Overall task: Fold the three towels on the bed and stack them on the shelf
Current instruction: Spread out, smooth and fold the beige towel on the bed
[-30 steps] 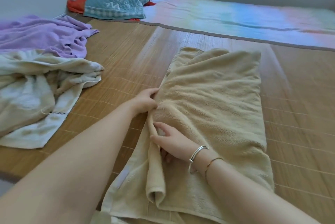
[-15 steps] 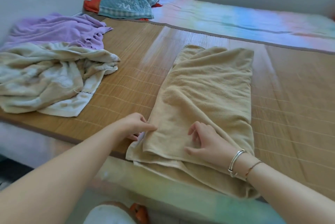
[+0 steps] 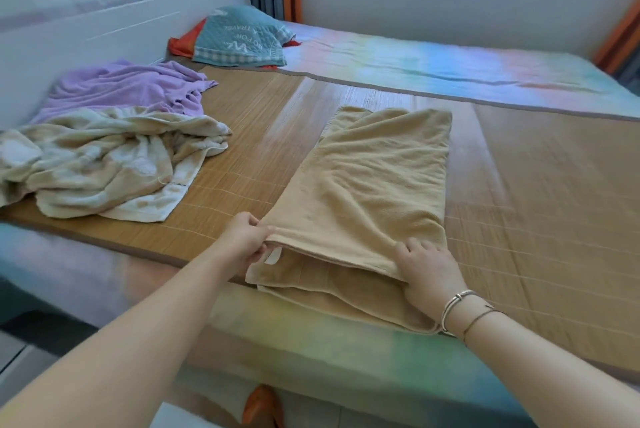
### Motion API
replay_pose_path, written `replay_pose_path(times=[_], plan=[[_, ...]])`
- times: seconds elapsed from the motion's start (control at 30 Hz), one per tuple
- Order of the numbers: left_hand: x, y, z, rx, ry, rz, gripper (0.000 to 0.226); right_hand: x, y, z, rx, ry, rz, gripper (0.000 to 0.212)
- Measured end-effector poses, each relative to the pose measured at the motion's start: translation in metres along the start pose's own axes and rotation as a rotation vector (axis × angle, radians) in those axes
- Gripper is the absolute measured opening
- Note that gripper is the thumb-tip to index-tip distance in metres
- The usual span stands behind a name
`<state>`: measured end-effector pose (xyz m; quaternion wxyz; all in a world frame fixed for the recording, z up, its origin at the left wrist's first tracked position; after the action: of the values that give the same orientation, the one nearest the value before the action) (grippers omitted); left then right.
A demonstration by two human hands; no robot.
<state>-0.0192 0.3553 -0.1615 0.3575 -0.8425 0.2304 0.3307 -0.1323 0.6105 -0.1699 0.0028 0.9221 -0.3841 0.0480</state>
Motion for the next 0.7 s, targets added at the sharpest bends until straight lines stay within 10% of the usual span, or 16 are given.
replay_pose_path(times=[0.33,0.7], plan=[[0.044,-0.002,-0.001,-0.031,0.527,-0.060,0.020,-0.004,-0.025,0.006,0.430,0.287,-0.066,0.021],[0.005,0.008,0.025,0.007,0.416,-0.134,0.075,-0.018,0.067,-0.005,0.062,0.387,0.016,0.034]])
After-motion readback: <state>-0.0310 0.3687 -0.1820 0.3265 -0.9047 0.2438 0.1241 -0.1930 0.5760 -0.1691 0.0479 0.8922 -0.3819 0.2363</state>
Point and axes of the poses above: each hand's wrist, its own y-axis towards the middle knuckle, its own z-axis out of the palm, x = y × z, the point moved 2 cm from there along y, towards the middle knuckle, and after that the axes turned 14 degrees about y, right-handed, at the moved point
